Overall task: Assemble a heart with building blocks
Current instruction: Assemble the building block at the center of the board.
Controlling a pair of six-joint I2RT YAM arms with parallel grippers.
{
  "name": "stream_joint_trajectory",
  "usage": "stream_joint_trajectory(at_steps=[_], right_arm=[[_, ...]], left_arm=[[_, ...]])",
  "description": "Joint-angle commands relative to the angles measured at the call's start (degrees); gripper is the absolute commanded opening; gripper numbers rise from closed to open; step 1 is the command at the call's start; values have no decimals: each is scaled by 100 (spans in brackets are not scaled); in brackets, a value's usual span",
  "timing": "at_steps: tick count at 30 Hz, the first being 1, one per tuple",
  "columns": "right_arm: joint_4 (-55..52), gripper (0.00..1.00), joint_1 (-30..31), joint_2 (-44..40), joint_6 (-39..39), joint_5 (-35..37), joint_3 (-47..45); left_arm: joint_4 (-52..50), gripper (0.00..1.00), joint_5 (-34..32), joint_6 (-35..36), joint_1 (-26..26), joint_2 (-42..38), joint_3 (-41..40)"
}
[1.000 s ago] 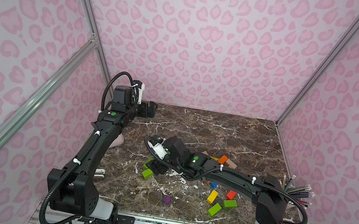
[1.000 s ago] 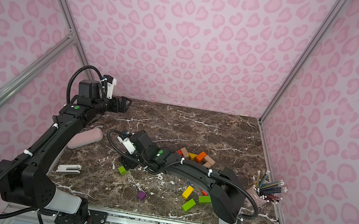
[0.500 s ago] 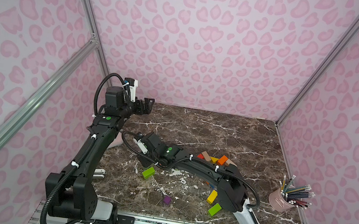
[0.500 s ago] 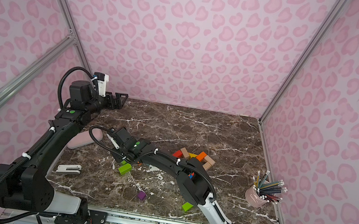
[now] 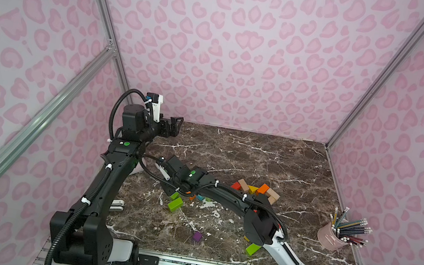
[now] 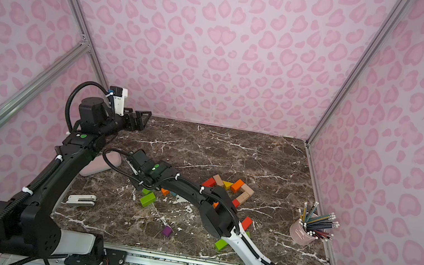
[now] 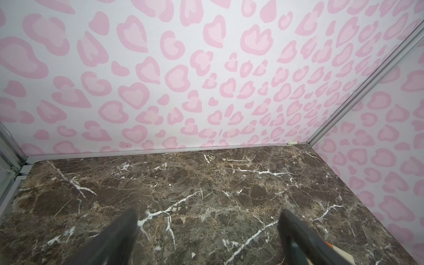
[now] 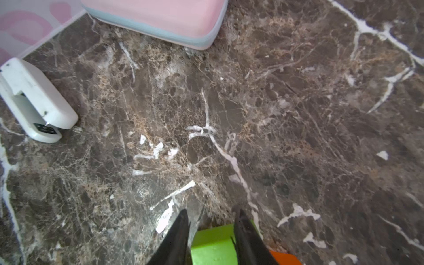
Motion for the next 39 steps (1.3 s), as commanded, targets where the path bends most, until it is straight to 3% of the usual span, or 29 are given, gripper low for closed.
stream_joint_trajectory(at_steps=[1,39], right_arm=[[-197,36,-15,123,16,84,207],[-726,25,-146,357,76,336,457]], left_arm=[[226,98,72,104,9,-51,-23],[173,98,129,199,9,-131,-81]])
